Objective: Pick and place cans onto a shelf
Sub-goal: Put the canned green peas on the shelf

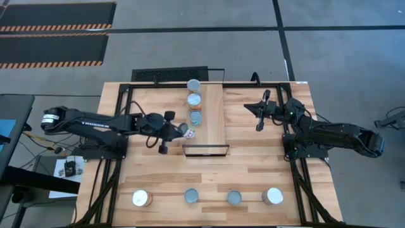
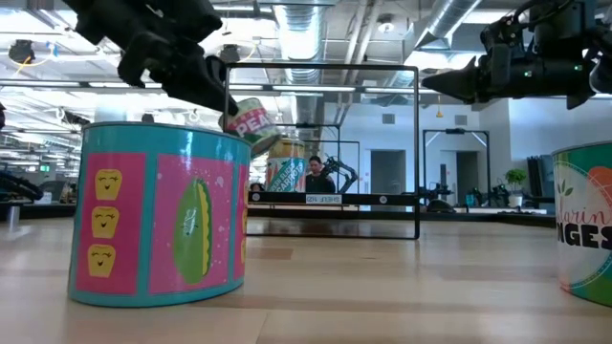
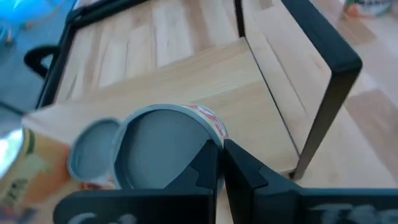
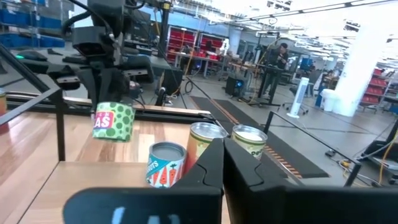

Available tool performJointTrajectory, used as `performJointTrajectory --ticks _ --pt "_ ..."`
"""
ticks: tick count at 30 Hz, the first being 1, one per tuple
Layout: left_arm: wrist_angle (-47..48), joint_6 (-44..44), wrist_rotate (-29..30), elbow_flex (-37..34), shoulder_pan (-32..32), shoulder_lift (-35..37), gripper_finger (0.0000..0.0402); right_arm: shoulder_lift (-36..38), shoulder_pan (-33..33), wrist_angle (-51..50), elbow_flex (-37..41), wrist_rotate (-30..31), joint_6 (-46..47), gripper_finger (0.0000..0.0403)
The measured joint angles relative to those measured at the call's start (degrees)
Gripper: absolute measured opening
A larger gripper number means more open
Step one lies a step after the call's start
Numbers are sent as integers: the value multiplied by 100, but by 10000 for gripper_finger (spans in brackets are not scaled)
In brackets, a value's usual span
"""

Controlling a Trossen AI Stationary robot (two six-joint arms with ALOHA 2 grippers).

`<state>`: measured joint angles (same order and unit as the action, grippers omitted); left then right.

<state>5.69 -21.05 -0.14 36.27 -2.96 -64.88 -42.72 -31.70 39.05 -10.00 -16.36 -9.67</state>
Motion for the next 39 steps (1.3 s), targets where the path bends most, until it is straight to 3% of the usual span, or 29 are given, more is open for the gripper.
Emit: performJointTrajectory --ticks 8,23,39 --pt "-31 -920 -551 1 -388 -50 0 0 -1 0 0 0 -72 14" --pt "897 -962 -538 1238 -416 -1535 0 0 2 -9 0 0 -87 14" --pt "1092 -1002 -525 1379 -418 -1779 8 0 4 -46 0 -2 -87 15"
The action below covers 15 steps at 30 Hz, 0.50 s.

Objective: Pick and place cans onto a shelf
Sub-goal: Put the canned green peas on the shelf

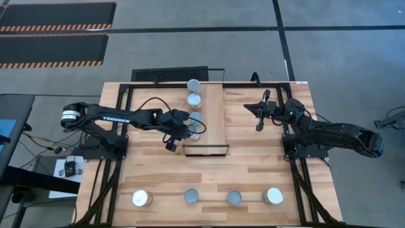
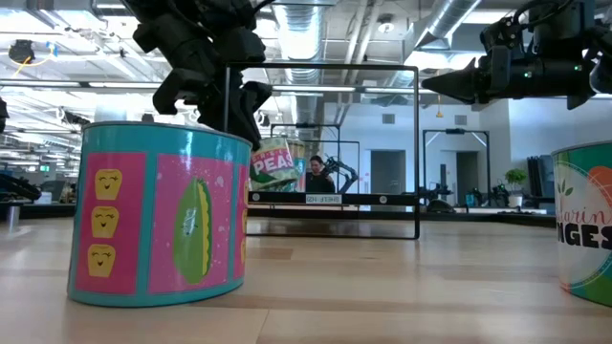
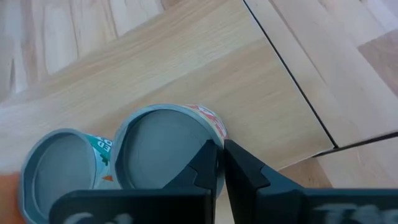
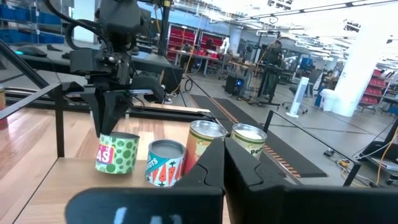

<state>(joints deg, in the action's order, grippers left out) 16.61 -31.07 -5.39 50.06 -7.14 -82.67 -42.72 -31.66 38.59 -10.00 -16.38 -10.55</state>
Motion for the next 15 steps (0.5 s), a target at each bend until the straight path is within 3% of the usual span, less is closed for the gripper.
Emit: performJointTrajectory --ticks 15 --pt "-341 -46 114 0 -4 2 15 0 0 2 0 1 -42 17"
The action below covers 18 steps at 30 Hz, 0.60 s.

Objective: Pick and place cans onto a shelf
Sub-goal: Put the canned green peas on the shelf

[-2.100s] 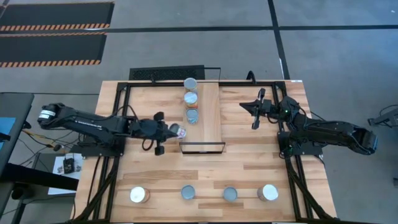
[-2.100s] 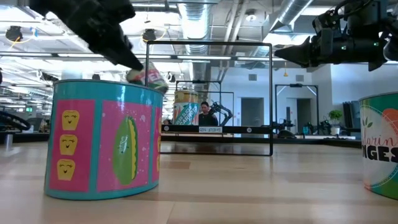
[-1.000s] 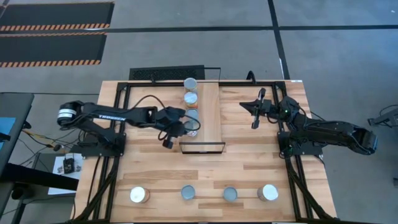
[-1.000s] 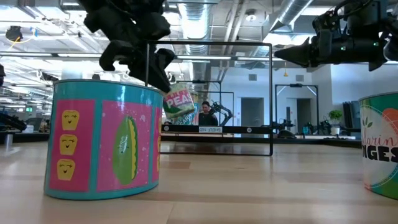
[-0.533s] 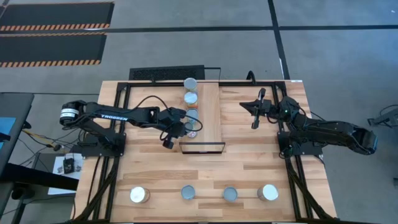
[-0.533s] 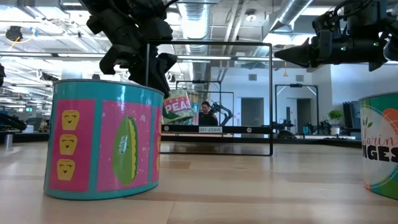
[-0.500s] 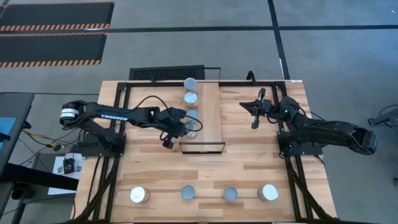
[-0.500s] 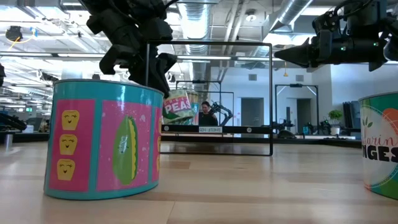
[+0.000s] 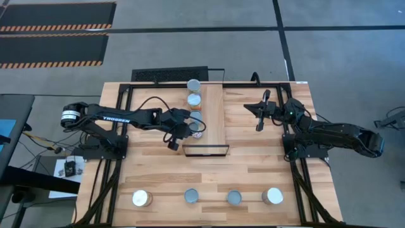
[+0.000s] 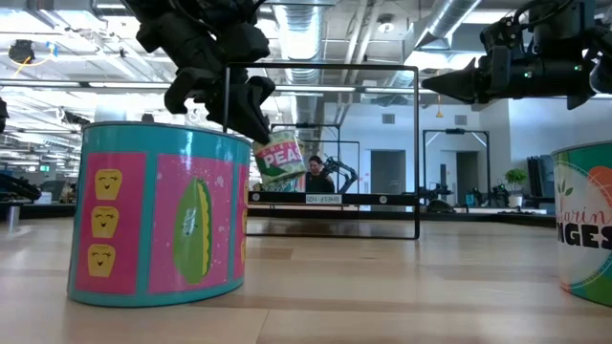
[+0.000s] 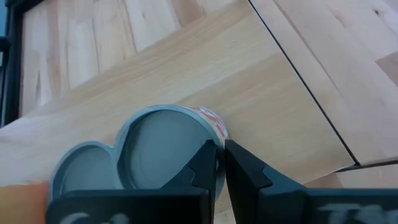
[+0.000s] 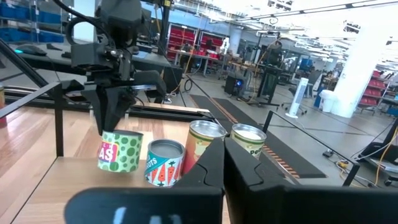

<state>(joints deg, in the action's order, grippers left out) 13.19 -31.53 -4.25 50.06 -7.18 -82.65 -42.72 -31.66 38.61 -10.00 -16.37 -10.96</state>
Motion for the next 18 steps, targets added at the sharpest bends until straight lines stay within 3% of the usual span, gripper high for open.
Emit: performJointTrajectory --ticks 10,18 --pt "-15 -15 -26 0 0 0 10 0 0 2 0 -1 -2 15" --pt "-59 52 -31 0 0 2 31 0 0 1 0 -1 -2 14"
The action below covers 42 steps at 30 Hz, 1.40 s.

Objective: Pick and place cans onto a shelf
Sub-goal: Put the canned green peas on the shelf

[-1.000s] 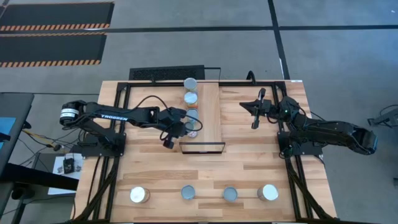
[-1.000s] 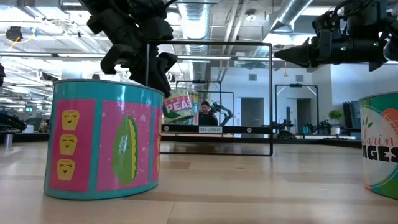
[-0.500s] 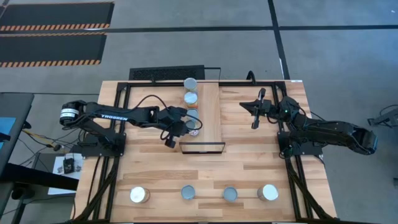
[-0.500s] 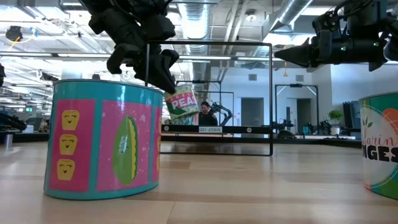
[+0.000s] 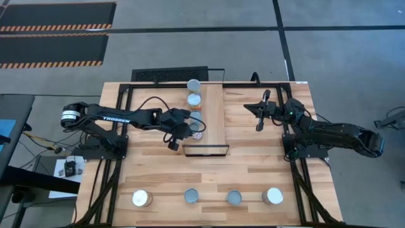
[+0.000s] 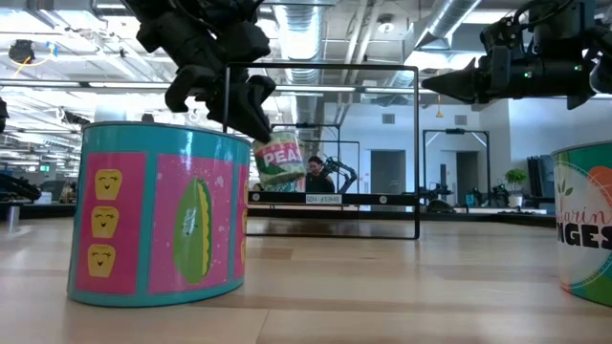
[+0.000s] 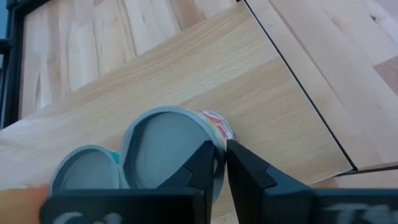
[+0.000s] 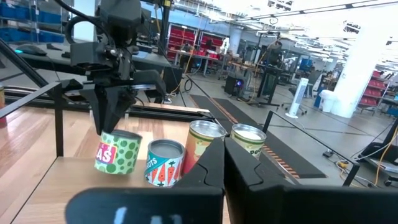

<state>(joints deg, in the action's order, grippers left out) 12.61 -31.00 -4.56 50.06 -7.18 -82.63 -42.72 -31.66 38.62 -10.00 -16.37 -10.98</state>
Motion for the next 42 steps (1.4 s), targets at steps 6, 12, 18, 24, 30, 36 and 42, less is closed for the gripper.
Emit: performJointTrajectory --ticks 6,12,18,24,30,36,42 --pt "-38 4 -2 0 2 2 48 0 0 0 0 -1 0 16" --pt "-55 4 39 0 2 28 59 0 0 0 0 -1 0 14" --pt "-47 -11 81 -4 1 282 62 0 -2 -1 0 -1 0 16" --pt "120 53 82 -4 -145 607 62 0 0 -1 0 -1 0 14" --pt "85 462 -259 -392 -441 1092 58 0 0 -1 0 -1 0 16" --pt "-1632 1246 -992 -1629 -575 1291 10 0 0 -3 0 -1 -9 14" --pt "-2919 1851 -1235 -2374 -560 1209 2 0 -2 5 0 1 -7 16"
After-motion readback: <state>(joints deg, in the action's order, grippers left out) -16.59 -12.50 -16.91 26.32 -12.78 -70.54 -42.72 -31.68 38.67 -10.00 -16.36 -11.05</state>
